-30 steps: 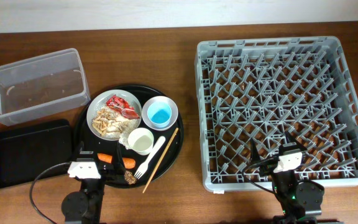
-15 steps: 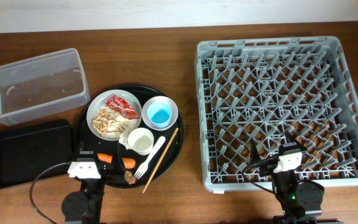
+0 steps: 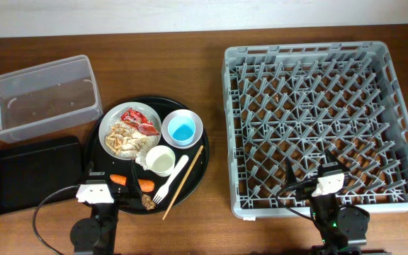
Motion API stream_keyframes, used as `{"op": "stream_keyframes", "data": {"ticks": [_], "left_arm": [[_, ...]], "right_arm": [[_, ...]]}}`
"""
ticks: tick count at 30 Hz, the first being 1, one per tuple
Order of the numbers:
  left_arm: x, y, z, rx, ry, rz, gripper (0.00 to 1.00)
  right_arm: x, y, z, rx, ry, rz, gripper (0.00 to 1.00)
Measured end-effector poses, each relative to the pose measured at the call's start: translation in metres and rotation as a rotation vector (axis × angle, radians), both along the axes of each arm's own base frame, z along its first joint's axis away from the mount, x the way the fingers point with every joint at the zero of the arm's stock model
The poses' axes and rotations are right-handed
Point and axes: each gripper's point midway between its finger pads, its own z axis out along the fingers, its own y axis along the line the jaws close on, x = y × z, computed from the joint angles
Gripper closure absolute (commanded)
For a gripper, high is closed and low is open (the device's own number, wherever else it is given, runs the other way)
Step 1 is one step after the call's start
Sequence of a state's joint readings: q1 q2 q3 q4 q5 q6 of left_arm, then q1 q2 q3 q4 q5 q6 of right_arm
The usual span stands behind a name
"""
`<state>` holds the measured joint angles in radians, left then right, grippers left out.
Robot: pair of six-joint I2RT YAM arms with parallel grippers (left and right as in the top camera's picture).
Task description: Sort waste into correct bins and load items into the dishwasher rack
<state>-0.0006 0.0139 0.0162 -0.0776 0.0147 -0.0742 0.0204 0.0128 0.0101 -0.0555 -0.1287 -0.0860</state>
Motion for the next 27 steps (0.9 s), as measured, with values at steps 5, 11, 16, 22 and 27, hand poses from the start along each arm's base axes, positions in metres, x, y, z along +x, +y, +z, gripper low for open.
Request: {"op": "stream_keyframes", "data": {"ticks": [5, 11, 16, 22, 27], "left_arm": [[0.0, -0.001, 0.0, -0.001, 0.005, -0.008, 0.01], [-0.011, -0.002, -0.011, -0.001, 0.138, -0.009, 0.01], [-0.018, -0.002, 0.001, -0.001, 0.255, -0.012, 0.01], [-0.012, -0.002, 0.013, 0.0, 0.436, -0.012, 0.01], [0.001, -0.002, 0.019, -0.001, 0.647, -0.013, 0.01]], "right_arm": [[0.0, 0.0, 0.003, 0.034, -0.007, -0.002, 0.01], [-0.006, 0.0, 0.007, 0.103, 0.059, -0.008, 0.01], [-0.017, 0.0, 0.034, 0.131, 0.096, -0.013, 0.01], [-0.022, -0.001, 0.046, 0.134, 0.267, -0.026, 0.01], [-0.018, 0.0, 0.057, 0.129, 0.422, -0.036, 0.02]]}}
